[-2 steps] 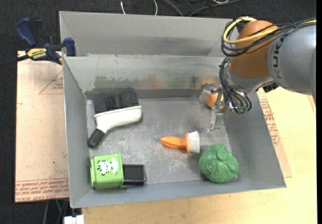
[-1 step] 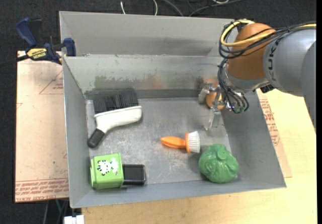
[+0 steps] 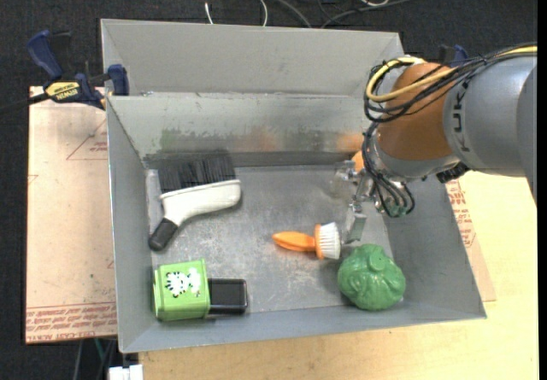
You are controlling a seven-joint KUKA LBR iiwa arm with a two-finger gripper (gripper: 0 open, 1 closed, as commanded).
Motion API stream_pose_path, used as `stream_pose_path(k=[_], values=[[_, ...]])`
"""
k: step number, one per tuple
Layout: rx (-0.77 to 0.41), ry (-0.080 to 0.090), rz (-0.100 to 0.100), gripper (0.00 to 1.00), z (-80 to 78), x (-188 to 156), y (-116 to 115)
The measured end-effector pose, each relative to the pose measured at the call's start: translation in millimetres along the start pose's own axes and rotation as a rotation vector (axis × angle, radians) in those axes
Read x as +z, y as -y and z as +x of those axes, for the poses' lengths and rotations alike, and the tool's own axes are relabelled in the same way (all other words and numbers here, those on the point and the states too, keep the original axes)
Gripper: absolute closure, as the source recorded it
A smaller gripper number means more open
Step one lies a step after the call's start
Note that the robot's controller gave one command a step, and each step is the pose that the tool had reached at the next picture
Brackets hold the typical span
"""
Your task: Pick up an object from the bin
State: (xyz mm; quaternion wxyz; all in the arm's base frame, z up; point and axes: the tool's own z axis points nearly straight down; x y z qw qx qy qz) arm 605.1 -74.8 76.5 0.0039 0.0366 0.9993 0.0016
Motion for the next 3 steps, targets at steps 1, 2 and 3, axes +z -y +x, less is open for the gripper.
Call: stream_pose_path(k=[1, 2, 3], values=[[-0.171, 0.008, 0.003, 0.0, -39.3, 4.1, 27.4], [-0.087, 0.007, 0.0, 0.0, 15.9, 4.3, 0.1], [-0.197, 0.007, 0.005, 0.0, 9.8, 5.2, -22.3]])
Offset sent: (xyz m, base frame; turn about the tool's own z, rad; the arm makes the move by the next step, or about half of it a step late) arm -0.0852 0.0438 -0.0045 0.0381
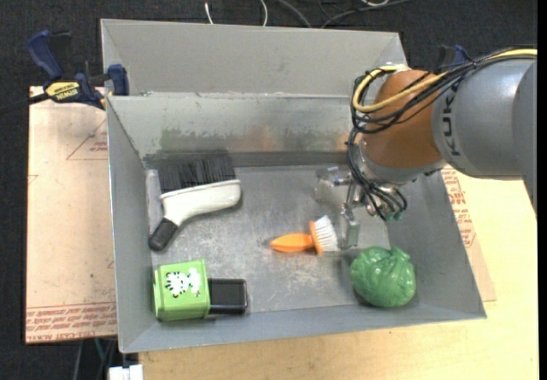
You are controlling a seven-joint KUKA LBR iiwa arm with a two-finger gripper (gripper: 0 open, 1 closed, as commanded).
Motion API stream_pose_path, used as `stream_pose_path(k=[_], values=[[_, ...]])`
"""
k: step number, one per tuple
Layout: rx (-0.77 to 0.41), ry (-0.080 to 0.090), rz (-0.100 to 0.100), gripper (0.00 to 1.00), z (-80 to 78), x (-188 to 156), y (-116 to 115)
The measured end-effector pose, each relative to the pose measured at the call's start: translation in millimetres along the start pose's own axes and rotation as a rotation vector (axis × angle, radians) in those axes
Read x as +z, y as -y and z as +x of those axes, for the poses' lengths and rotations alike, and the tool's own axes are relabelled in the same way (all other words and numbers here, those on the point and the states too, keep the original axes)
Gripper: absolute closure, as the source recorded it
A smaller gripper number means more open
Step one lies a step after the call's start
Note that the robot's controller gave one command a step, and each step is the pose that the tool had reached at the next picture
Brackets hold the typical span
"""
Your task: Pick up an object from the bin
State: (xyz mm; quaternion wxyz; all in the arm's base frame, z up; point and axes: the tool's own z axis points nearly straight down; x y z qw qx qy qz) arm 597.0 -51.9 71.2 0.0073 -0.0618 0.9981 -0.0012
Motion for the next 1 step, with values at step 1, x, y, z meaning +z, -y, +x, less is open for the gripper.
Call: stream_pose_path(k=[1], values=[[-0.152, 0.01, 0.001, 0.0, -14.4, -0.9, -7.3]])
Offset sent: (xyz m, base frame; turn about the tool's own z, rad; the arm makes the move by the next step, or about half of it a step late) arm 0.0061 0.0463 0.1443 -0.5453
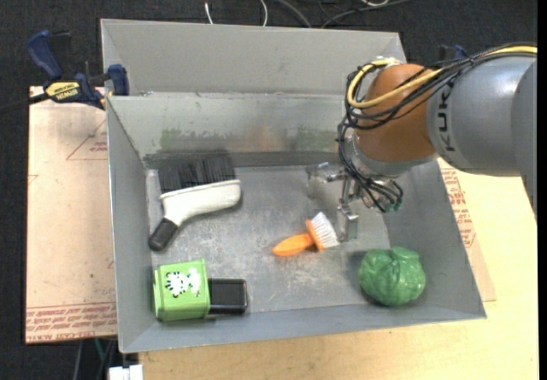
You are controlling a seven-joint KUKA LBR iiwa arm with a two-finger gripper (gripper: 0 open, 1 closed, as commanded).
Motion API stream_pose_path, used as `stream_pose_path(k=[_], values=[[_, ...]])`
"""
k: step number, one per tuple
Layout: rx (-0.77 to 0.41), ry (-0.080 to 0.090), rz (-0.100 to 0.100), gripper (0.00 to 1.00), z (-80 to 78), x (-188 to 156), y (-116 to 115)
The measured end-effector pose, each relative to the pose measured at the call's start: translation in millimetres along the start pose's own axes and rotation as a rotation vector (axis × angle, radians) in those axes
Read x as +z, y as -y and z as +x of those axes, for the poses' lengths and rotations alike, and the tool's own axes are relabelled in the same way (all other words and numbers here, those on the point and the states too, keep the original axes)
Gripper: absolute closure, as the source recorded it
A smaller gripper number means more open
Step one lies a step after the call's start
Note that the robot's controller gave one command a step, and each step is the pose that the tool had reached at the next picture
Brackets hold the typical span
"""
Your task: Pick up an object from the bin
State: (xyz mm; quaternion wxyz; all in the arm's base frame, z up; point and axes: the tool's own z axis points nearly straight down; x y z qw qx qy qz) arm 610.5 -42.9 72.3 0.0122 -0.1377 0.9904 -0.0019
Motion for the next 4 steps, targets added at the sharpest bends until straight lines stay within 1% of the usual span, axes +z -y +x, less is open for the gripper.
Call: stream_pose_path(k=[1, 2, 3, 4], values=[[-0.24, -0.006, -0.004, 0.0, -0.2, -72.1, -22.2], [-0.261, 0.002, -0.002, 0.0, -13.3, -51.1, -34.2], [-0.245, -0.001, -0.001, 0.0, 6.6, -32.0, -60.7], [-0.283, -0.001, -0.006, 0.0, 17.1, -42.5, -69.6]])
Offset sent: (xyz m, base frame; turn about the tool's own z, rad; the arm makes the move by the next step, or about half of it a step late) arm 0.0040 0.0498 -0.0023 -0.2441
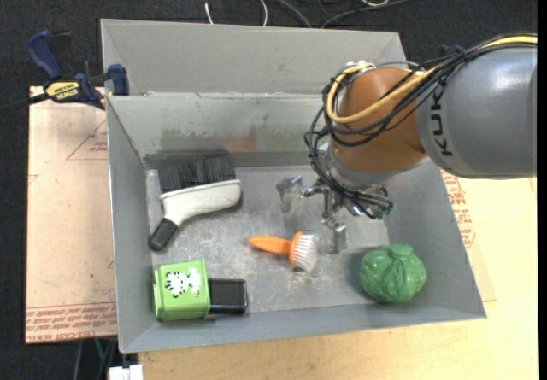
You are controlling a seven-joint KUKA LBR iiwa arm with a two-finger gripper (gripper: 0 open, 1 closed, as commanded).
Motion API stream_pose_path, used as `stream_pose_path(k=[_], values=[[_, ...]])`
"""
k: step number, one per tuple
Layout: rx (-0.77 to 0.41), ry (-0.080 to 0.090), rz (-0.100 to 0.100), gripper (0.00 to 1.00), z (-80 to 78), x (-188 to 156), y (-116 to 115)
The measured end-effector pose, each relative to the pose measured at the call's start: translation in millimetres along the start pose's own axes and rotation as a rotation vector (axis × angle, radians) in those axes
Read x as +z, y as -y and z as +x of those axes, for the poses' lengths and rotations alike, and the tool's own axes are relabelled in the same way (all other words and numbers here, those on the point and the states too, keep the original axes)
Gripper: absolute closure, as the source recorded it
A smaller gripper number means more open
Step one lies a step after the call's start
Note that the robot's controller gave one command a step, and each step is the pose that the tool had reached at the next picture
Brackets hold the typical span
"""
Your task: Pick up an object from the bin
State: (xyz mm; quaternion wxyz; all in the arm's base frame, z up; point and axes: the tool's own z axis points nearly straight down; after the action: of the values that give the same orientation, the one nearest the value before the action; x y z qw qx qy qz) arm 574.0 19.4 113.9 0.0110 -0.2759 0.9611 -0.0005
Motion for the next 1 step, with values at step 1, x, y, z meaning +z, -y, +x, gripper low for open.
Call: stream_pose_path(k=[1], values=[[0.01, -0.002, 0.003, 0.0, -28.2, 21.3, -21.2]])
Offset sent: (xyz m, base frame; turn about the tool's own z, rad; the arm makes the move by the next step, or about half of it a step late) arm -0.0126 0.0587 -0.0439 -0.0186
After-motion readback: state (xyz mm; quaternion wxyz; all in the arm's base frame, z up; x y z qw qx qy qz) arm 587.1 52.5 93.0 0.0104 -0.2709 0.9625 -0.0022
